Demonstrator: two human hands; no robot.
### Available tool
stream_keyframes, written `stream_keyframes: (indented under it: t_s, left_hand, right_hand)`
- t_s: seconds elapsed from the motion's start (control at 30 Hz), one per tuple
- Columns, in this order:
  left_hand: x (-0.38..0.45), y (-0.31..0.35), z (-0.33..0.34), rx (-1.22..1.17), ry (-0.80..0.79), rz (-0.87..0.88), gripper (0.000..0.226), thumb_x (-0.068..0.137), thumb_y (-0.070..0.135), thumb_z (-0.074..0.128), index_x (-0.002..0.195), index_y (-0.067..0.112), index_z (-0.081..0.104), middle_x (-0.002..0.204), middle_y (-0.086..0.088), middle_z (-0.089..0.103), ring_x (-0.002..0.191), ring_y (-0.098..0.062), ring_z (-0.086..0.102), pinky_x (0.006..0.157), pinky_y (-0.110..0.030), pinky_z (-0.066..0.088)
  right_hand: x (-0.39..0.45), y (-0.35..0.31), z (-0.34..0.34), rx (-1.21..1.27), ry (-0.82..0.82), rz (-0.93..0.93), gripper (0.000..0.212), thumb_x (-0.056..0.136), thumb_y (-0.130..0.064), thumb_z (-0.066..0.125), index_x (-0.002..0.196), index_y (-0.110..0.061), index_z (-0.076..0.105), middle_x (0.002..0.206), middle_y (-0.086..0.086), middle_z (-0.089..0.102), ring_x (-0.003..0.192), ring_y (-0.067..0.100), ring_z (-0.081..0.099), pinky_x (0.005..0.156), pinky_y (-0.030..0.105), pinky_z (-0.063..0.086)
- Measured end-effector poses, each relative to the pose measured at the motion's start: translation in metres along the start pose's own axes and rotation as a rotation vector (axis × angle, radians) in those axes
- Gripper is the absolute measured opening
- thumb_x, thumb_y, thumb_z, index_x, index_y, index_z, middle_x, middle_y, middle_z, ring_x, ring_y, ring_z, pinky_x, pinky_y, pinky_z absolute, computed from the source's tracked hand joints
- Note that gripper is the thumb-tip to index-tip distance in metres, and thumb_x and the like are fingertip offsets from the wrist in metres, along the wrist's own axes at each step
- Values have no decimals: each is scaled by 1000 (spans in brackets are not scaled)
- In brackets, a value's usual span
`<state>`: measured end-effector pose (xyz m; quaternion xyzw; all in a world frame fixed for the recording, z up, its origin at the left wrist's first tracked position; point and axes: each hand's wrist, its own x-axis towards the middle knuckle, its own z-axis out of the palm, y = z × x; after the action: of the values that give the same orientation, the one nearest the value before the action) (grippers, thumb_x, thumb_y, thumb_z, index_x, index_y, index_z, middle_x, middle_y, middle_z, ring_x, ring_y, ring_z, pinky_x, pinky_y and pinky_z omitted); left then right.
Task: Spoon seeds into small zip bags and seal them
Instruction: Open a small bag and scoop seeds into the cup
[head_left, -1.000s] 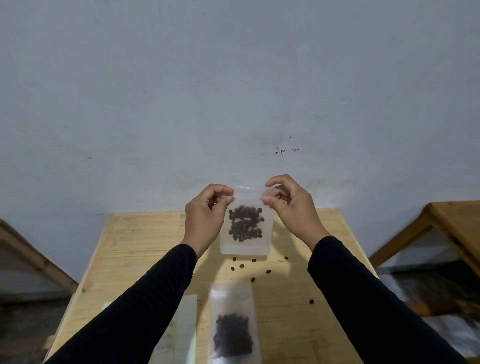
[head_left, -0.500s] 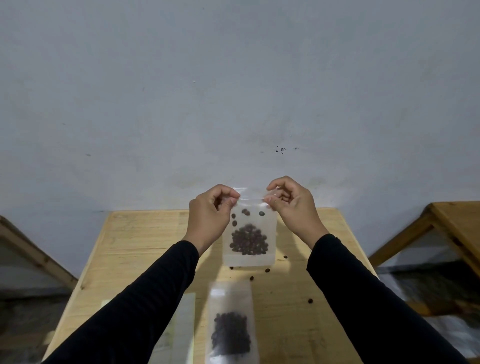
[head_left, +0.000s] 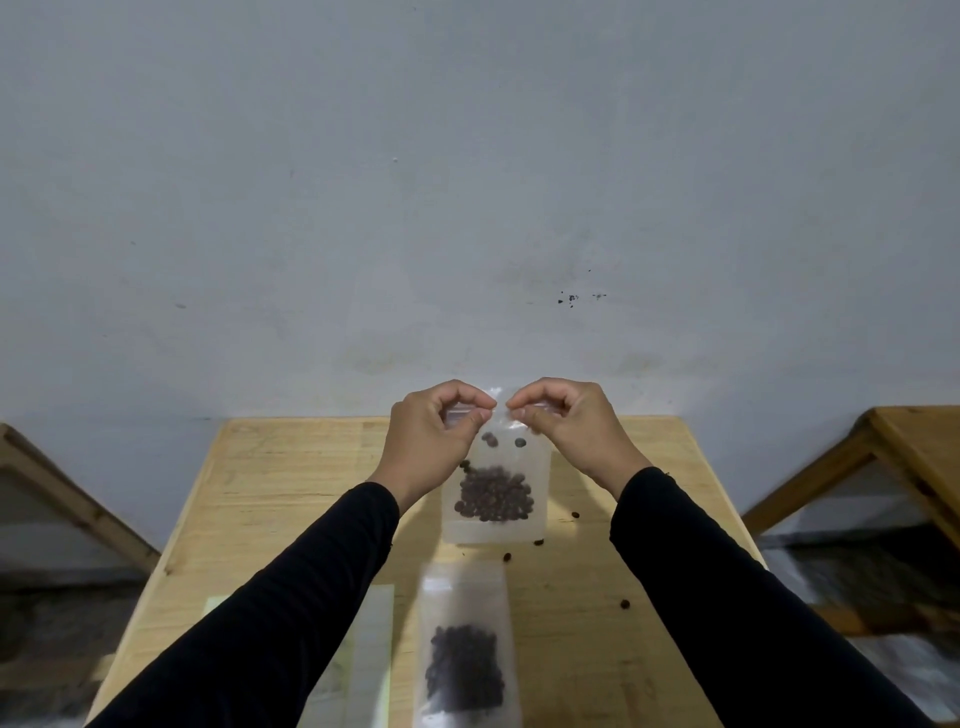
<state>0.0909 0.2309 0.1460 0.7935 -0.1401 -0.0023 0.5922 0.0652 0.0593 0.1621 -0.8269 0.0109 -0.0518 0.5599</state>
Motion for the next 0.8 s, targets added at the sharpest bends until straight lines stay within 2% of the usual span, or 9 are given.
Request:
stream_keyframes:
  t_s: [0.13, 0.27, 0.33, 0.4, 0.5, 0.6, 0.67, 0.73, 0.8]
  left_hand:
    - [-2, -3, 2, 4, -31, 5, 4, 84, 17, 70, 83, 20, 72, 74, 16, 67, 55, 10, 51, 58, -3, 35]
    - [-3, -10, 5, 14, -20, -25, 6, 84, 18, 70, 80, 23, 71, 73, 17, 64, 51, 8, 48, 54, -5, 34]
    - [-2, -13, 3, -16, -2, -69, 7, 83, 19, 71, 80, 24, 71, 78, 17, 67, 60, 9, 53, 60, -5, 37]
    - [-2, -20, -1, -73, 53, -125, 6, 83, 19, 71, 82, 25, 71, 87, 17, 69, 80, 7, 59, 73, -10, 40]
    - [-9, -37, -7, -61, 29, -235, 5, 83, 22, 71, 88, 23, 70, 96, 15, 67, 96, -3, 59, 83, -20, 44]
    - [-30, -64, -5, 44, -21, -335, 13, 82, 23, 73, 94, 23, 69, 99, 15, 64, 94, -7, 57, 81, -21, 44]
    - [-51, -84, 1, 136, -42, -377, 17, 81, 23, 72, 98, 23, 68, 98, 12, 64, 83, -6, 56, 72, -16, 40]
    - [-69, -103, 9, 232, -76, -398, 22, 81, 22, 72, 103, 21, 68, 92, 7, 62, 72, -3, 53, 65, -13, 36]
    - [-85, -119, 18, 321, -120, -410, 27, 81, 20, 72, 107, 21, 67, 100, -1, 62, 82, -8, 57, 74, -15, 36]
  right_hand:
    - [1, 1, 6, -1, 14, 27, 3, 77, -14, 76, 78, -16, 73, 82, -7, 72, 82, 2, 65, 81, 19, 49]
    - [-1, 7, 16, 12, 63, 73, 3, 78, -17, 75, 77, -20, 72, 83, -10, 70, 81, 0, 62, 83, 20, 46]
    - [-4, 11, 20, 71, 30, 82, 3, 80, -17, 72, 83, -19, 72, 88, -10, 70, 80, 1, 62, 80, 21, 49]
    - [-11, 17, 23, 113, -16, 116, 6, 81, -14, 72, 85, -19, 72, 90, -9, 68, 81, 4, 62, 78, 20, 50]
    - [-26, 36, 30, 81, -51, 192, 8, 81, -13, 71, 81, -21, 72, 89, -10, 70, 84, 6, 63, 86, 26, 49]
    - [-49, 60, 52, 102, -13, 304, 10, 79, -8, 70, 77, -17, 72, 74, -1, 69, 66, 12, 61, 72, 26, 52]
    - [-67, 79, 71, 81, 29, 395, 13, 78, -4, 69, 76, -17, 71, 68, 3, 68, 60, 14, 60, 64, 24, 51]
    - [-85, 99, 89, 40, 47, 455, 14, 80, -6, 68, 76, -19, 69, 72, 2, 69, 62, 13, 61, 63, 21, 51]
    - [-100, 116, 102, -23, 50, 498, 9, 82, -10, 67, 82, -18, 70, 77, 0, 69, 68, 11, 62, 69, 22, 53]
